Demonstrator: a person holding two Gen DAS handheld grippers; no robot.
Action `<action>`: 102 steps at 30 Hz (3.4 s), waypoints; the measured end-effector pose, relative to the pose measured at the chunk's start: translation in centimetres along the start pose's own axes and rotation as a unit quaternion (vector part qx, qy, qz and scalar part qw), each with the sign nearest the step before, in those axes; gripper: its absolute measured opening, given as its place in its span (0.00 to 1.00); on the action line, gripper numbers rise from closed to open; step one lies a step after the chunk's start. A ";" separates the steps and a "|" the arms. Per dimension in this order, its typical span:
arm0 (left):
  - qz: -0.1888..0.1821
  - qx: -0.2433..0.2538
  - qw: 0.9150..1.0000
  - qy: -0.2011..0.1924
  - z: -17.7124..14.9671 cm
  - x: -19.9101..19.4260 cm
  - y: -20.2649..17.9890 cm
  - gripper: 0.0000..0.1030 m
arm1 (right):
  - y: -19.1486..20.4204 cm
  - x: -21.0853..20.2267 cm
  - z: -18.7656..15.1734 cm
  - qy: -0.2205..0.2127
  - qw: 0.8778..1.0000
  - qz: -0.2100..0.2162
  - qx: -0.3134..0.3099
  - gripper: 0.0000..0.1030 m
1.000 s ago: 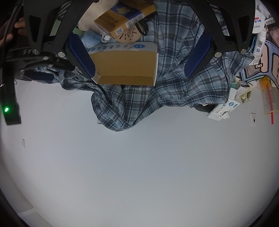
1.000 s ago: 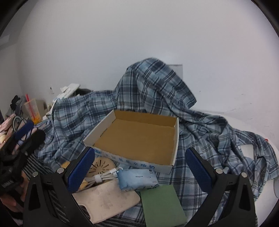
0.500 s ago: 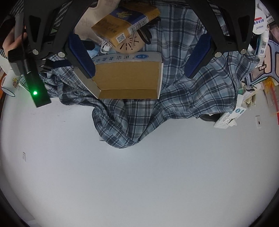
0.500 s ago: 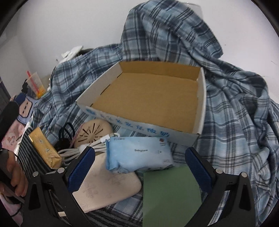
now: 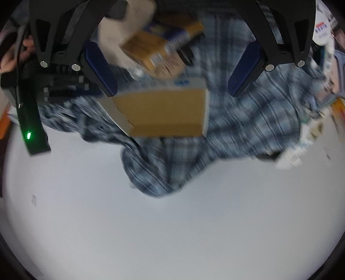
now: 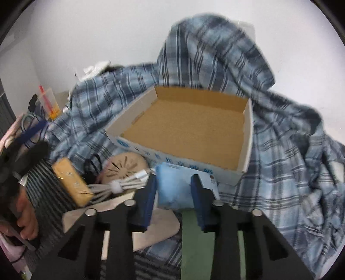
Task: Organize soft objects
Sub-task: 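Grasp the yellow-and-blue pack with the left gripper and lift it, then carry the yellow pack with the left gripper while the right gripper grasps the blue wipe packet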
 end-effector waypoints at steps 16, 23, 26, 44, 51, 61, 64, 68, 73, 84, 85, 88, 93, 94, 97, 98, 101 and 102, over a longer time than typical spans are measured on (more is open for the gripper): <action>-0.013 0.133 0.988 0.082 -3.8 -0.8 -2.4 0.94 | 0.5 -5.5 -1.8 -0.032 0.998 -0.051 0.008 0.78; 0.002 0.181 0.978 0.101 -4.0 1.4 -3.4 0.86 | 0.5 -4.5 -1.9 -0.028 0.998 -0.055 0.015 0.78; 0.003 0.191 0.974 0.118 -4.5 2.2 -3.7 0.86 | 0.5 -4.3 -2.5 -0.028 0.998 -0.059 0.015 0.78; 0.002 0.158 0.986 0.046 -2.1 0.7 -3.4 0.57 | 0.4 -3.9 -2.8 -0.022 0.997 -0.079 0.010 0.78; 0.000 0.084 0.993 -0.087 1.4 -1.6 -2.4 0.57 | 0.2 -3.1 -1.4 0.012 0.997 -0.055 0.046 0.78; 0.014 0.033 0.996 -0.080 0.5 -0.2 0.0 0.58 | 0.6 -0.4 0.4 0.029 0.996 -0.074 0.040 0.78; 0.012 0.041 0.995 -0.089 0.3 -0.6 -0.3 0.58 | 0.3 1.0 0.1 0.051 0.994 -0.077 0.053 0.78; 0.013 0.044 0.995 -0.087 0.2 -0.6 -0.5 0.58 | 0.7 2.2 -0.4 0.064 0.993 -0.090 0.040 0.78; 0.014 0.043 0.996 -0.078 0.1 -0.1 -0.4 0.58 | 0.2 2.2 -1.4 0.084 0.991 -0.095 0.047 0.78; 0.011 0.053 0.996 -0.077 0.0 -0.1 -0.9 0.58 | -2.2 -0.9 -3.4 0.077 0.989 -0.114 0.051 0.78; 0.010 0.052 0.996 -0.074 0.0 0.0 -0.9 0.58 | -1.9 -1.0 -3.1 0.067 0.990 -0.114 0.040 0.78; 0.010 0.046 0.997 -0.060 -0.1 0.7 -0.6 0.58 | -0.6 -0.7 -2.1 0.049 0.993 -0.110 -0.002 0.78; 0.008 0.037 0.998 -0.055 -0.2 0.8 -0.4 0.58 | 0.0 1.4 -2.3 0.053 0.991 -0.119 -0.024 0.72; 0.008 0.039 0.998 -0.055 -0.2 0.8 -0.5 0.58 | 0.0 1.8 -2.4 0.060 0.990 -0.123 -0.025 0.71; 0.010 0.045 0.997 -0.058 -0.2 0.7 -0.8 0.58 | -0.4 2.2 -2.6 0.069 0.992 -0.102 -0.010 0.70; 0.011 0.045 0.997 -0.058 -0.2 0.8 -0.9 0.58 | -0.5 2.2 -2.7 0.069 0.992 -0.102 -0.007 0.67; 0.013 0.042 0.998 -0.054 -0.2 0.9 -0.7 0.58 | -0.8 2.4 -2.8 0.068 0.993 -0.092 0.003 0.63; 0.013 0.041 0.998 -0.054 -0.2 0.9 -0.6 0.58 | -0.8 2.4 -2.8 0.068 0.994 -0.088 0.006 0.62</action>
Point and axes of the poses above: each gripper's, at about its wrist camera, not at the fingertips, and x roughly the way its jaws point, y to its left, z to its top, the point moved 3 cm from there along x, roughly the way its jaws point, and after that the axes turned 5 degrees about -x, right-handed, at the moved point
